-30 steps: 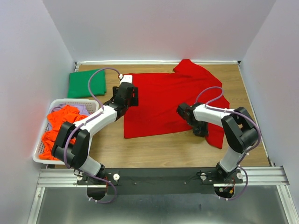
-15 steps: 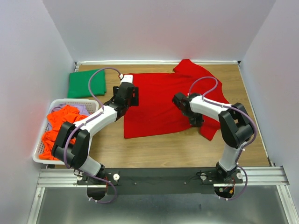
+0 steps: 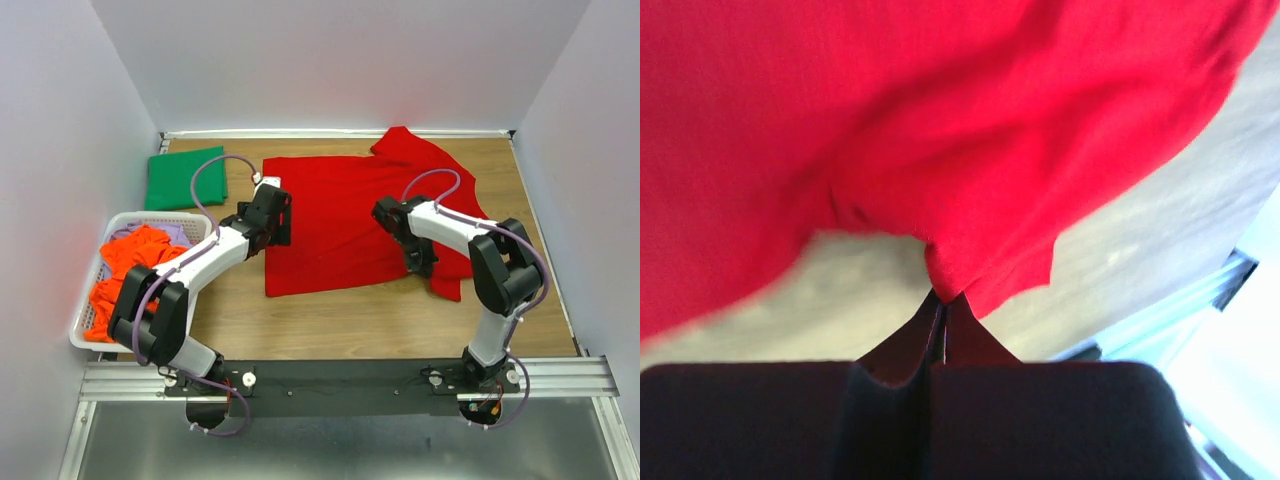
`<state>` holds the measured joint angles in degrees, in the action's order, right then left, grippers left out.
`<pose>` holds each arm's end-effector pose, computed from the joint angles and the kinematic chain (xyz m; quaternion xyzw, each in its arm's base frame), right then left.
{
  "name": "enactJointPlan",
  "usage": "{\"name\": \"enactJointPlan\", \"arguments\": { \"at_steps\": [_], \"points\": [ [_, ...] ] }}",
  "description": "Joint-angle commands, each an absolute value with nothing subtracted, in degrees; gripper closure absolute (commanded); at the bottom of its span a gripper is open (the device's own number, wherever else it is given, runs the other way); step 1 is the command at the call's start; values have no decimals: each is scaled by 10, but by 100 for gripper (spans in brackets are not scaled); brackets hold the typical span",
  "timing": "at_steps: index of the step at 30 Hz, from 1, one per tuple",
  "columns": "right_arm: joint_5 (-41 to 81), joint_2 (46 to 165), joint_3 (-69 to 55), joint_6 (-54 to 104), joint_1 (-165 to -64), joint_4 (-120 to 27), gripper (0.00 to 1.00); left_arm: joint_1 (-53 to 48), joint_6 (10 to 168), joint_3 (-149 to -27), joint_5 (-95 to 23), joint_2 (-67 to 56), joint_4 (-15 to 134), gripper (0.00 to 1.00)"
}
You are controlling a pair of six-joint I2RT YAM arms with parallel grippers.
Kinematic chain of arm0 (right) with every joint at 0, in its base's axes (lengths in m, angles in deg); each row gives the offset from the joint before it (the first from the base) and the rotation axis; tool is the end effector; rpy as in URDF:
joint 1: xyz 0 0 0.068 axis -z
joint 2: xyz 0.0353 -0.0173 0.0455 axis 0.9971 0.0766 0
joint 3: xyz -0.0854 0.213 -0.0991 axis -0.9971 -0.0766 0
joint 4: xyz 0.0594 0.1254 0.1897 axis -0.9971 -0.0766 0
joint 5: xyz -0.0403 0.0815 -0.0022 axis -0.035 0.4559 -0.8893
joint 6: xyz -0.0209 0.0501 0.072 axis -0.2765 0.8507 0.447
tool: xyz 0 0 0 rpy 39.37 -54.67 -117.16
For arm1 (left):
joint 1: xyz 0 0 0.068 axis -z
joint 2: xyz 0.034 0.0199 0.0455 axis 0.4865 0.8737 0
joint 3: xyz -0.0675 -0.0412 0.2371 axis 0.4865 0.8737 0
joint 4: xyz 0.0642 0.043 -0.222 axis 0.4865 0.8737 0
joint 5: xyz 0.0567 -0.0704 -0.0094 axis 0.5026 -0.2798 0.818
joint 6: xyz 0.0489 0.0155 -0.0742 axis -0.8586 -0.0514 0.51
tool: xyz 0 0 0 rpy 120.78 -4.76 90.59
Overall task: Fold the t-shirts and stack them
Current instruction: Flatten the tshirt out
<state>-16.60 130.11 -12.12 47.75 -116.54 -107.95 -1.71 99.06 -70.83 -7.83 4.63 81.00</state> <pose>0.2585 0.1096 0.1252 -0.0263 0.9665 -0.2454 0.0712 0.2915 -0.1204 0.1810 -0.0114 0.9273 0.0066 0.3740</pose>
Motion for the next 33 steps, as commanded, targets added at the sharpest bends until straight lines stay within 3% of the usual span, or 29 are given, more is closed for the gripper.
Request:
{"name": "enactJointPlan", "arguments": {
  "at_steps": [1, 6, 11, 12, 13, 17, 25, 33],
  "points": [
    [-85, 1267, -142, 479, -1164, -1155, 96, -15, 1023, -713, -106, 12, 917, 15],
    [-38, 1250, -171, 467, -1163, -1192, 92, -14, 1039, -721, -115, 8, 970, 15],
    [-95, 1234, -168, 475, -1144, -1216, 85, -15, 1044, -722, -112, 15, 984, 16],
    [-96, 1227, -153, 476, -1130, -1216, 79, -15, 1044, -721, -117, 17, 986, 16],
    [-102, 1226, -145, 477, -1123, -1219, 63, -14, 1045, -720, -120, 18, 988, 16],
    [-64, 1205, -134, 462, -1106, -1199, 47, -15, 1048, -710, -132, 15, 999, 16],
    [70, 1092, -195, 486, -966, -1059, 43, -14, 1074, -692, -126, 27, 1004, 19],
    [79, 1052, -291, 517, -801, -921, 46, -14, 1087, -665, -142, 36, 1012, 30]
  ]
}}
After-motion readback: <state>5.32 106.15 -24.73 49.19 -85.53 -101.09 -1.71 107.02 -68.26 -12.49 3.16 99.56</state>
